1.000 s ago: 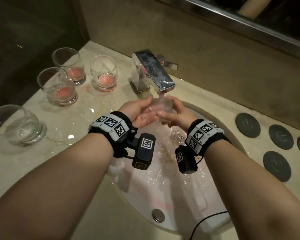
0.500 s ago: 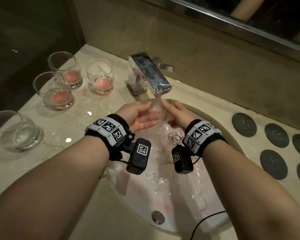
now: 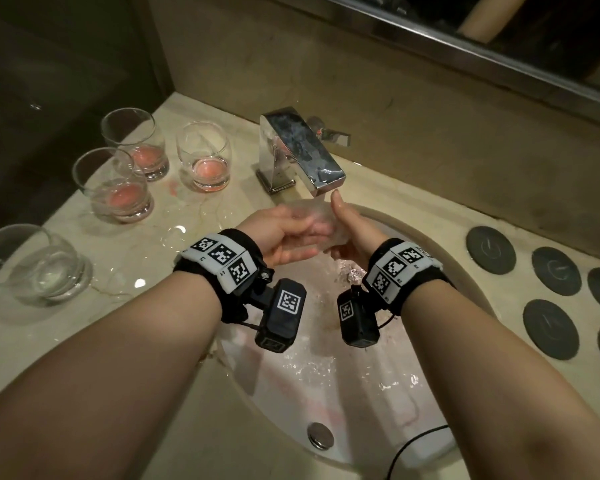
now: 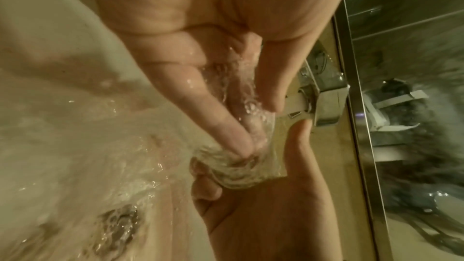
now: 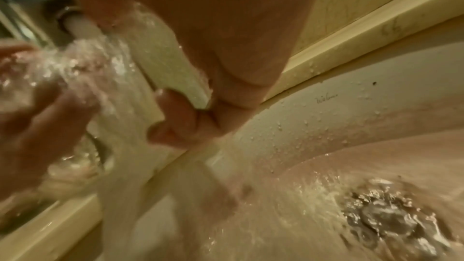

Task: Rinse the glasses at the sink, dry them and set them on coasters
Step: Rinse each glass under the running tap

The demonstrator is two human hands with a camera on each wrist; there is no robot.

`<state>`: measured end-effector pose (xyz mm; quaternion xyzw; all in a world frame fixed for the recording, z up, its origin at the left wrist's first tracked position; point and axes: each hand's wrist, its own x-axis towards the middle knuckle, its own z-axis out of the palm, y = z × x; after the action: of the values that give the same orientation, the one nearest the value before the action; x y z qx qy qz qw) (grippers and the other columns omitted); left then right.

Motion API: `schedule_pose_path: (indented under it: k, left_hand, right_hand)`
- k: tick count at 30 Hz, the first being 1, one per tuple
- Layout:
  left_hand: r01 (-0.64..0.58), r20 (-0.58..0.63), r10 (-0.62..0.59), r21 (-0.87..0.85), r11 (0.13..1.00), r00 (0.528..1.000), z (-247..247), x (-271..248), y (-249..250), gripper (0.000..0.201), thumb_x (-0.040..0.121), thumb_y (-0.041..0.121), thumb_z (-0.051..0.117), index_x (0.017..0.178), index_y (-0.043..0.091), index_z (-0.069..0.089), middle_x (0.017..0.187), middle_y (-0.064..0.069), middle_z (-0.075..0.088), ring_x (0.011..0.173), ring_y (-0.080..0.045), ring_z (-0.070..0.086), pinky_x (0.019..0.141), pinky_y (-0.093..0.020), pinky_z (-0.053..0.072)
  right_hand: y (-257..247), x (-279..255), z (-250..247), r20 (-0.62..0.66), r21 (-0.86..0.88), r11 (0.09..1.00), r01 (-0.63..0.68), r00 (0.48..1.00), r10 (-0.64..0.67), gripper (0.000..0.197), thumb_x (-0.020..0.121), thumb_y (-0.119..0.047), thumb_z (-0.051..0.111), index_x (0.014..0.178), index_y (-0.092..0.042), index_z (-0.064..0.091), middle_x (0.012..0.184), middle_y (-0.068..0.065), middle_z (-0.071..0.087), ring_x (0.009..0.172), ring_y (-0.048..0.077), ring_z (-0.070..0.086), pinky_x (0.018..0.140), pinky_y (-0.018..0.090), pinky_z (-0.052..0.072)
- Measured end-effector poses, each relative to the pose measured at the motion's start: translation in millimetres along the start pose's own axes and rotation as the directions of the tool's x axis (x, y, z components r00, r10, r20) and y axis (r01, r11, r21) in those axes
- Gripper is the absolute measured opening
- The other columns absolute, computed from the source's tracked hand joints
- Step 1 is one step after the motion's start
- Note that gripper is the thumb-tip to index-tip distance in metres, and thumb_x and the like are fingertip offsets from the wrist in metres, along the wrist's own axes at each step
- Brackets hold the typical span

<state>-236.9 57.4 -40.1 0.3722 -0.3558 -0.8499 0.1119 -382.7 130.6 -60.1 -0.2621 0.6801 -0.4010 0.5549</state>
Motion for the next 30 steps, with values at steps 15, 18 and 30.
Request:
schedule_pose_path:
  k: [15,18,30]
  left_hand:
    - [0.131,-0.289,-0.086,0.141,0.981,0.953,-22,7,-21,0.037,0.092,0.041,0.053,0.113,0.011,0.054,0.096,-0.006,0.055,0.088,-0.02,0.062,0.074,-0.042,0.057]
    - [0.168,-0.268,-0.128,0.133,0.977,0.955,-22,6,-22,0.023,0.095,0.039,0.049,0.099,0.017,0.052,0.093,-0.007,0.051,0.095,-0.025,0.058,0.078,-0.045,0.054]
    - [0.159,-0.214,-0.141,0.071,0.985,0.967,-20,8,-24,0.034,0.092,0.034,0.056,0.118,0.012,0.051,0.093,-0.007,0.053,0.085,-0.021,0.065,0.063,-0.034,0.059]
  right_hand:
    - [-11,3,6,-0.164,-0.615,0.766,0.188,0.919,-0.358,0.079,0.063,-0.031,0.086,0.129,-0.016,0.045,0.115,-0.005,0.04,0.105,0.008,0.041,0.089,0.019,0.033]
    - [-11,3,7,-0.139,-0.657,0.731,0.184,0.924,-0.357,0.082,0.062,-0.029,0.087,0.131,-0.017,0.044,0.12,-0.001,0.04,0.106,0.009,0.04,0.089,0.017,0.031]
    - [-14,9,4,-0.126,-0.723,0.665,0.189,0.909,-0.396,0.087,0.057,-0.047,0.085,0.128,-0.015,0.048,0.116,0.0,0.045,0.106,0.015,0.046,0.091,0.026,0.04]
